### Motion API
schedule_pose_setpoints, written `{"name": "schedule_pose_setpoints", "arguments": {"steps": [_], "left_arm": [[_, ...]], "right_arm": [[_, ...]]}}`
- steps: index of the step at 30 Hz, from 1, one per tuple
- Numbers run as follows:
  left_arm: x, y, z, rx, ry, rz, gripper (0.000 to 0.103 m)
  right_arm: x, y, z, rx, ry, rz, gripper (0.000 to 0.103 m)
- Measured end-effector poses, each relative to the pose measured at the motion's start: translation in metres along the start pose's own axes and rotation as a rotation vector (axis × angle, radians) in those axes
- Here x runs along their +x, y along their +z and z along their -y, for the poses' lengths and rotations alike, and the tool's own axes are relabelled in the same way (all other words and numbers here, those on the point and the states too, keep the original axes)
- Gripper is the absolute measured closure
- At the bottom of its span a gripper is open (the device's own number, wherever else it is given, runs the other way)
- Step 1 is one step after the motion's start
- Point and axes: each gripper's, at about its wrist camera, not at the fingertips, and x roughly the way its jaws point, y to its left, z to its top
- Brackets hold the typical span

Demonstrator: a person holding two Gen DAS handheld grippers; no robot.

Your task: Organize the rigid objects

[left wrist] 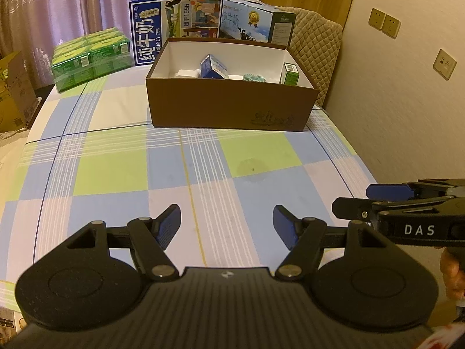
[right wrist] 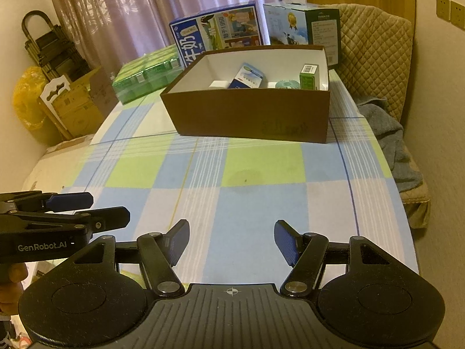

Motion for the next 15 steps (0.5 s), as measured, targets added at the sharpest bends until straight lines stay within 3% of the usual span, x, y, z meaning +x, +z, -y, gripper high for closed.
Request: {"name": "schedule_pose_setpoints", "arguments": {"steps": [15], "left_arm": [[0.0004, -0.0004, -0.0026, -0.004, 0.002, 0.002, 0.036]], "right_arm": [[0.0029, -0.0002, -0.0013, 0.000, -0.001, -0.004, 0.041]]}}
